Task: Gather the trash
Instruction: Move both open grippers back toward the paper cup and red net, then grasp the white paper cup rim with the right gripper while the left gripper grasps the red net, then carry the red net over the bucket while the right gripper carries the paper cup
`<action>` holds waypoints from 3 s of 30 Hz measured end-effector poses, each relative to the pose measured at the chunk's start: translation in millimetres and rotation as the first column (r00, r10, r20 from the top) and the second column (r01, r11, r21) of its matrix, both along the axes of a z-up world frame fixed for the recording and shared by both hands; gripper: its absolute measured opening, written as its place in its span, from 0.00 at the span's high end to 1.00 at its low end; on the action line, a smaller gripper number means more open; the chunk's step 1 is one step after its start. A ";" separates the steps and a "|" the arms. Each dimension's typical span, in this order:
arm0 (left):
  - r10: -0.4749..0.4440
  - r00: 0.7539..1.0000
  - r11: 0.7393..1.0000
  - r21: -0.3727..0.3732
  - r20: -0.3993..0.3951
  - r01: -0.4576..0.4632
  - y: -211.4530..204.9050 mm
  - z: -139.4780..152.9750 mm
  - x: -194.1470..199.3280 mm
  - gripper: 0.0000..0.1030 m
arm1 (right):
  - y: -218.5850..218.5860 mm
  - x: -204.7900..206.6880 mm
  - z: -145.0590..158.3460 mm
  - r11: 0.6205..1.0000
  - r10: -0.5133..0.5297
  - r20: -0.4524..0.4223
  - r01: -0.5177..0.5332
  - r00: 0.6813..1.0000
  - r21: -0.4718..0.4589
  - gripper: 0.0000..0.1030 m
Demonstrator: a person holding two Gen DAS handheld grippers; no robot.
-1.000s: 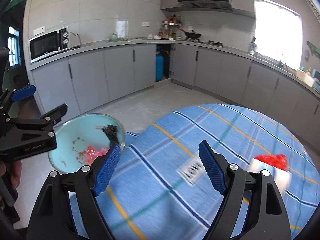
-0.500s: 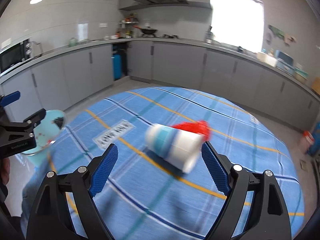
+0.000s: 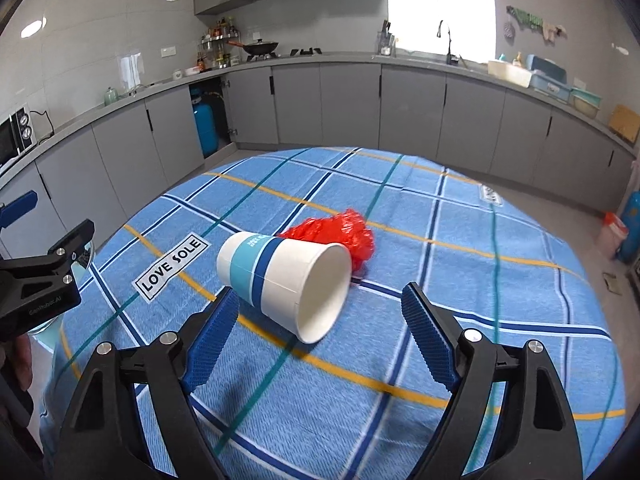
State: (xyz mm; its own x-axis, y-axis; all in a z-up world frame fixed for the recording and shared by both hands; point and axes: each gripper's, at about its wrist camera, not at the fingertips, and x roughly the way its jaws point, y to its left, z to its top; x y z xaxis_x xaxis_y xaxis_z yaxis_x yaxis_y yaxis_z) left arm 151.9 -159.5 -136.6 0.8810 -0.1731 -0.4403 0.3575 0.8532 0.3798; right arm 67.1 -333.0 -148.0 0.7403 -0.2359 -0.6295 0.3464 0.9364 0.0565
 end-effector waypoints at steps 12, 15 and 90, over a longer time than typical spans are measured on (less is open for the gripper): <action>-0.003 1.000 1.000 -0.004 0.017 0.003 -1.6 11.2 2.9 0.05 | 11.0 7.9 -9.0 0.983 0.124 -0.015 -0.121 0.992 0.140 0.96; -0.019 1.000 1.000 -0.006 0.017 0.019 -8.2 14.5 1.7 0.05 | 15.6 -7.3 3.5 0.986 0.121 0.015 -0.122 0.993 0.116 0.96; -0.012 0.997 1.000 -0.017 -0.072 0.011 13.9 29.2 -15.5 0.90 | 68.5 2.3 41.3 0.985 0.050 0.079 -0.035 0.996 -0.171 0.96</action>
